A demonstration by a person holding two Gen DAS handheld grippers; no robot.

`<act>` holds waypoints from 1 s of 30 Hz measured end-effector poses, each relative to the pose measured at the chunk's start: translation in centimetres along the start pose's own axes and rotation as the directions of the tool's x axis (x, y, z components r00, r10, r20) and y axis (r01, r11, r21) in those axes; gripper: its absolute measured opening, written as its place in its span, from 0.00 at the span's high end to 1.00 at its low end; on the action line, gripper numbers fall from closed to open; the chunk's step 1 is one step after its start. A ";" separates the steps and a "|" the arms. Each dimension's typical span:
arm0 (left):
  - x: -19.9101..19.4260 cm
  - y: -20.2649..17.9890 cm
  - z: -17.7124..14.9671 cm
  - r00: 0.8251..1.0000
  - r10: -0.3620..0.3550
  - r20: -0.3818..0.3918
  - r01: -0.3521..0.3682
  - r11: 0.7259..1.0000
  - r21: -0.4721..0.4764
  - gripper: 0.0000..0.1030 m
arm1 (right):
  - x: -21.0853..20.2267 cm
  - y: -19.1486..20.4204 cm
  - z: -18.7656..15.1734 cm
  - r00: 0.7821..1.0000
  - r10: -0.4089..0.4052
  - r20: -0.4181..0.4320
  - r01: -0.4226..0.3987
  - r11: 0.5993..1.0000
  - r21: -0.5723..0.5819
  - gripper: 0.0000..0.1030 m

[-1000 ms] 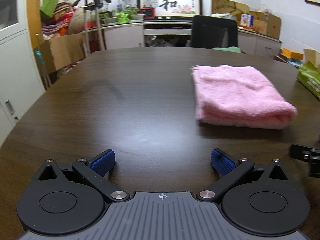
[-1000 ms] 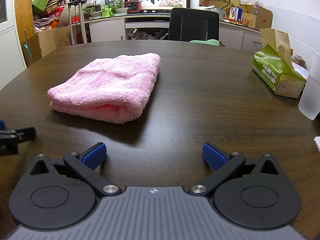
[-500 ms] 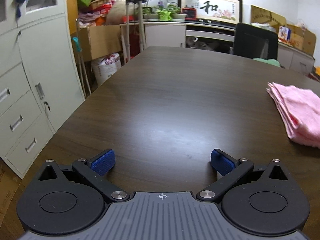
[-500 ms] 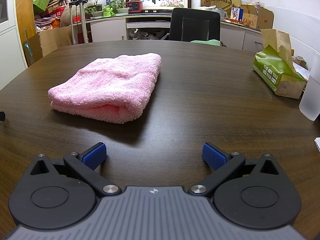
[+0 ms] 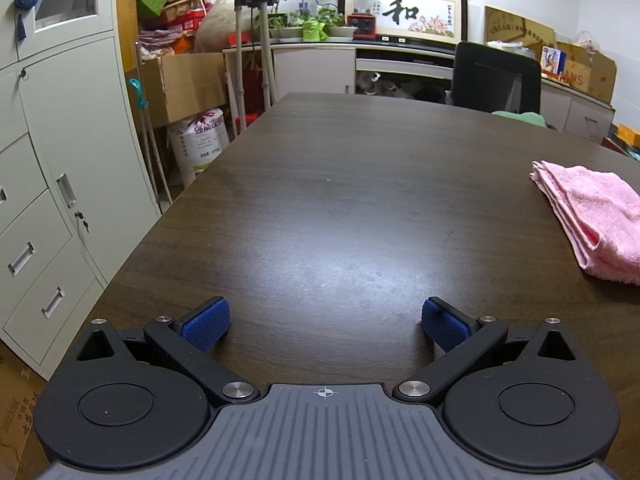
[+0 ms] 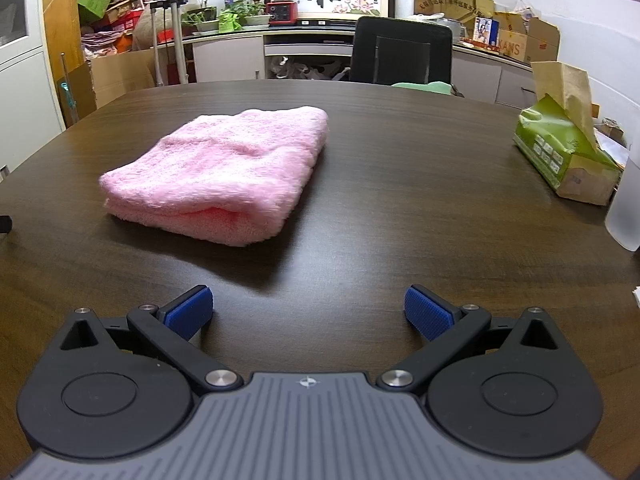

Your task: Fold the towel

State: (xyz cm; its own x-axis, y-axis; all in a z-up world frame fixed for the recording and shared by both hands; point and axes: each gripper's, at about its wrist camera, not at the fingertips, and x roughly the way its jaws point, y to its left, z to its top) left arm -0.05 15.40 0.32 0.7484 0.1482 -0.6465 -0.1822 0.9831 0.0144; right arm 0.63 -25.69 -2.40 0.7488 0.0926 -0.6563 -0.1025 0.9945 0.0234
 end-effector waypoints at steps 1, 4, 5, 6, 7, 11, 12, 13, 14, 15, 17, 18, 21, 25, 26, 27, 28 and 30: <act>0.0 0.0 0.0 1.000 0.000 0.000 0.000 1.000 0.001 0.00 | -0.1 -1.0 0.0 1.000 -0.023 -0.002 0.023 1.000 0.019 0.00; -0.1 0.0 -0.1 1.000 0.000 0.001 0.000 1.000 0.002 0.00 | -0.4 -4.4 0.0 0.997 -0.079 -0.005 0.079 0.995 0.068 0.00; -0.1 0.0 -0.1 1.000 0.000 0.001 0.000 1.000 0.002 0.00 | -0.5 -5.7 -0.1 0.995 -0.096 -0.010 0.096 0.992 0.083 0.00; -0.1 0.0 -0.1 1.000 0.000 0.001 0.000 1.000 0.002 0.00 | -0.6 -6.9 -0.1 0.994 -0.111 -0.016 0.112 0.989 0.098 0.00; -0.1 0.1 -0.1 1.000 0.000 0.001 0.000 1.000 0.002 0.00 | -0.7 -8.2 -0.2 0.992 -0.121 -0.017 0.123 0.985 0.118 0.00; -0.2 0.0 -0.3 1.000 0.001 0.002 -0.001 1.000 0.003 0.00 | -1.0 -11.7 -0.8 0.988 -0.155 -0.023 0.157 0.976 0.151 0.00; -0.2 0.0 -0.3 1.000 0.000 0.002 0.000 1.000 0.002 0.00 | -0.9 -12.3 -0.9 0.987 -0.160 -0.022 0.162 0.976 0.146 0.00; -0.2 0.0 -0.2 1.000 0.000 0.002 0.000 1.000 0.002 0.00 | -0.9 -12.7 -1.1 0.988 -0.156 -0.015 0.156 0.978 0.141 0.00; -0.2 0.0 -0.3 1.000 0.000 0.002 0.000 1.000 0.002 0.00 | -0.9 -13.0 -1.2 0.989 -0.150 -0.012 0.151 0.979 0.136 0.00; -0.2 0.0 -0.2 1.000 0.000 0.002 0.000 1.000 0.002 0.00 | -0.8 -13.2 -1.2 0.989 -0.145 -0.009 0.145 0.981 0.130 0.00; -0.3 -0.1 -0.2 1.000 -0.002 0.002 0.001 1.000 0.003 0.00 | -0.6 -13.6 -1.3 0.991 -0.137 -0.006 0.137 0.983 0.124 0.00; -0.3 0.0 -0.2 1.000 -0.002 0.002 0.002 1.000 0.004 0.00 | -0.5 -13.7 -1.2 0.991 -0.134 -0.006 0.134 0.983 0.122 0.00; -0.3 0.1 -0.2 1.000 -0.008 0.002 0.008 1.000 0.009 0.00 | -0.4 -13.7 -1.1 0.991 -0.130 -0.008 0.130 0.984 0.120 0.00; -0.4 0.4 -0.3 1.000 -0.012 0.003 0.012 1.000 0.012 0.00 | -0.5 -13.9 -1.0 0.992 -0.128 -0.007 0.127 0.985 0.119 0.00; -0.4 0.5 -0.3 1.000 -0.007 0.003 0.007 1.000 0.007 0.00 | -0.5 -13.9 -1.0 0.992 -0.126 -0.007 0.126 0.985 0.117 0.00; -0.4 0.6 -0.3 1.000 -0.001 0.003 0.001 1.000 0.002 0.00 | -0.5 -13.9 -1.0 0.992 -0.125 -0.007 0.125 0.985 0.116 0.00; -0.3 0.7 -0.2 1.000 0.005 0.002 -0.005 1.000 -0.003 0.00 | -0.6 -14.0 -0.9 0.992 -0.124 -0.007 0.124 0.986 0.114 0.00; -0.3 1.2 -0.2 1.000 0.020 0.002 -0.019 1.000 -0.016 0.00 | -0.6 -14.1 -0.9 0.992 -0.123 -0.007 0.123 0.986 0.112 0.00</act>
State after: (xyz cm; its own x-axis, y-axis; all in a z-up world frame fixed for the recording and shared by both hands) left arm -0.60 16.57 0.39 0.7461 0.1676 -0.6444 -0.2070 0.9782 0.0148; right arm 1.09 -39.83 -3.02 0.7510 -0.0305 -0.6595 0.0644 0.9976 0.0272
